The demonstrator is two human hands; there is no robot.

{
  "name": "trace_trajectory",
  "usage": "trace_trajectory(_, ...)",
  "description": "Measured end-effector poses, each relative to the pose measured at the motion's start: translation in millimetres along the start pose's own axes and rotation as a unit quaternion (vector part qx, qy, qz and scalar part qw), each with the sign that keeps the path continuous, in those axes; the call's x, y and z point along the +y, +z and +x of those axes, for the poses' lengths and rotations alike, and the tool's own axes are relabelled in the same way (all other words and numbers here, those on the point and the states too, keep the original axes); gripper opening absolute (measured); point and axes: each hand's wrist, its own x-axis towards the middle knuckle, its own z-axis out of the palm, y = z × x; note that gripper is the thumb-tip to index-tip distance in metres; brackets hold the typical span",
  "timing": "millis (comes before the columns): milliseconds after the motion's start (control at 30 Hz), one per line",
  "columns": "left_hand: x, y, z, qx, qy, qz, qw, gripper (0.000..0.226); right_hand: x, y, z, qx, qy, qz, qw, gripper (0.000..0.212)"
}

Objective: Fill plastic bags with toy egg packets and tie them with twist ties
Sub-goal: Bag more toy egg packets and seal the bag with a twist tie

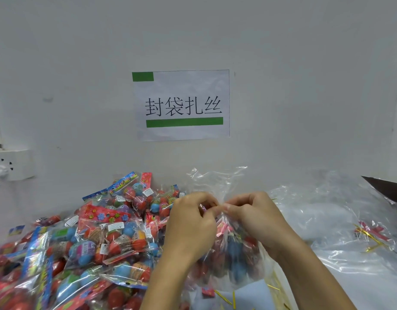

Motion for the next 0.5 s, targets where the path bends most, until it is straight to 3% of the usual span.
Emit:
trace_trajectory(133, 4.6, -1.4, 2.2, -0.022, -0.113, -0.115, 0.987, 0.028, -0.5, 2.4, -0.5, 0.007, -0.044, 0.009, 0.999, 0.026)
trace_trajectory(300, 11.0, -4.4, 5.0, -0.050, -0.252, -0.199, 0.946, 0.031, 1.4, 9.3, 1.9, 0.039, -0.087, -0.006, 0.995, 0.028)
trace_trajectory(400, 15.1, -4.6, 6.2, -0.042, -0.296, -0.236, 0.925, 0.010, 1.4, 12.6, 2.4, 0.049, -0.112, -0.033, 0.992, 0.024)
trace_trajectory(500, 12.5, -5.4, 3.2, -0.060, -0.344, -0.325, 0.879, 0.027, 2.3, 13.7, 1.9, 0.054, -0.139, -0.059, 0.987, 0.027)
